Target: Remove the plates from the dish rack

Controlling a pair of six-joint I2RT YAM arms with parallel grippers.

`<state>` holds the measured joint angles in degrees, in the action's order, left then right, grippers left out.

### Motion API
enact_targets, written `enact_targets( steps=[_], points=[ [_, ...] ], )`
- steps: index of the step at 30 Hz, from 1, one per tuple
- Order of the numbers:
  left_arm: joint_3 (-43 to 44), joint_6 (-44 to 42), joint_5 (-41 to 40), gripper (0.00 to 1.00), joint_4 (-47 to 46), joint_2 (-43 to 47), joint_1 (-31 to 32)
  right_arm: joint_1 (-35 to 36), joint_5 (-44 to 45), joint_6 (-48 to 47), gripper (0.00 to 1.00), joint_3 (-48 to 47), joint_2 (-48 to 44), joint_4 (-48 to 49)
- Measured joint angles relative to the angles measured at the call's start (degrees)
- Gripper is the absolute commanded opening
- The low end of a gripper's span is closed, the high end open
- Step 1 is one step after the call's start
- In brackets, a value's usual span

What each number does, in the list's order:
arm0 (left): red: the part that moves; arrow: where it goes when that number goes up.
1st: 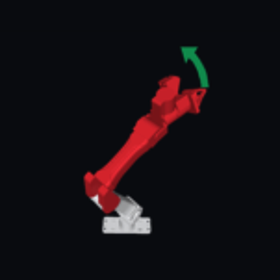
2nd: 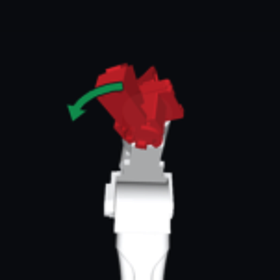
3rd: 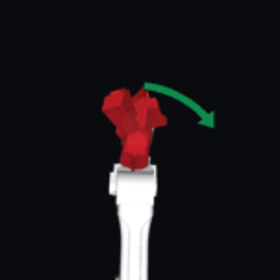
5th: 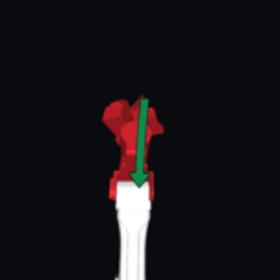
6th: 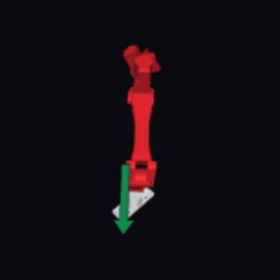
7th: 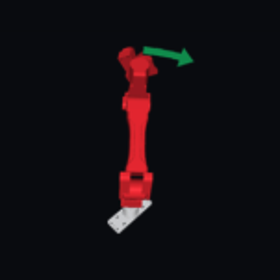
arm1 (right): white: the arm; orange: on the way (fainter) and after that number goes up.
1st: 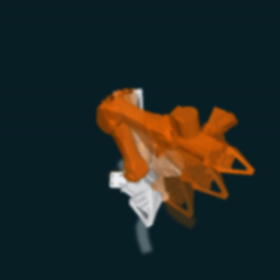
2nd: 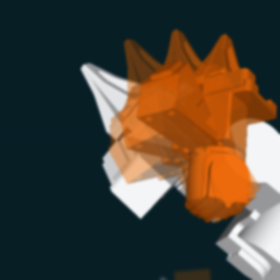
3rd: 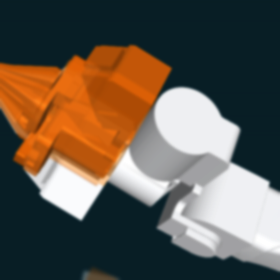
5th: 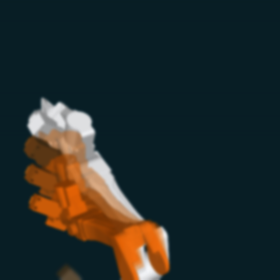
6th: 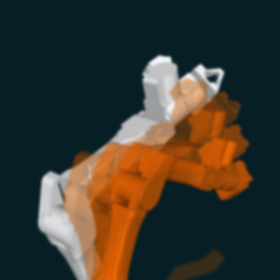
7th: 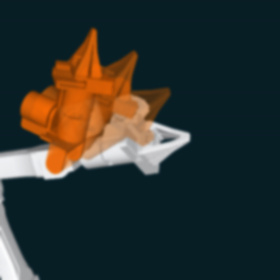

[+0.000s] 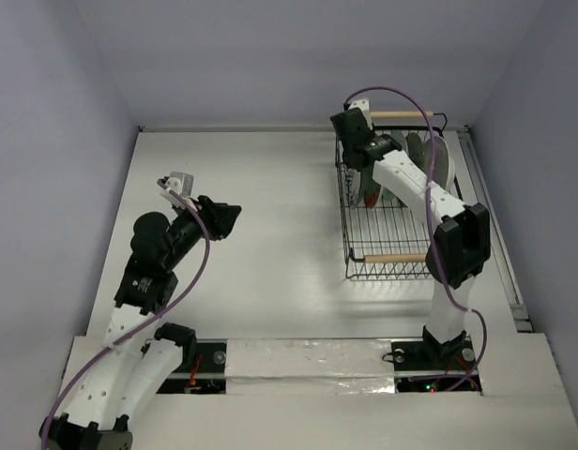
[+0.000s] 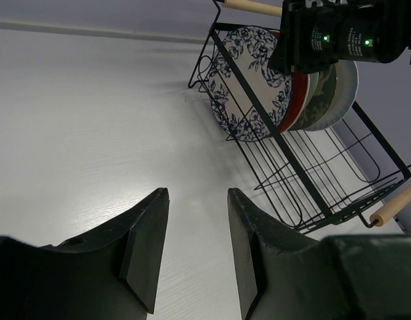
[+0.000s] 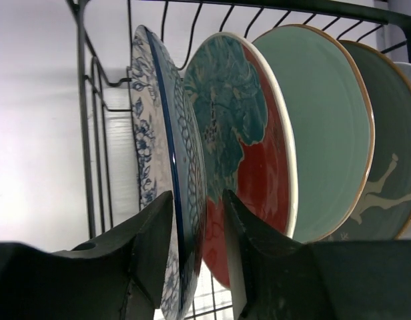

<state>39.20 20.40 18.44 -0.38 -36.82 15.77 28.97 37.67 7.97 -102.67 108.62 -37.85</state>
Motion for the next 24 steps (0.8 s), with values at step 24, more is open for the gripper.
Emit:
enact_targets(
  steps=[24],
  points=[
    [0.0,0.0,-0.04,0.41,0.0,1.05,0.0,2.64,6.67,-4.13,0.0,-6.16,2.43,-7.26]
  ],
)
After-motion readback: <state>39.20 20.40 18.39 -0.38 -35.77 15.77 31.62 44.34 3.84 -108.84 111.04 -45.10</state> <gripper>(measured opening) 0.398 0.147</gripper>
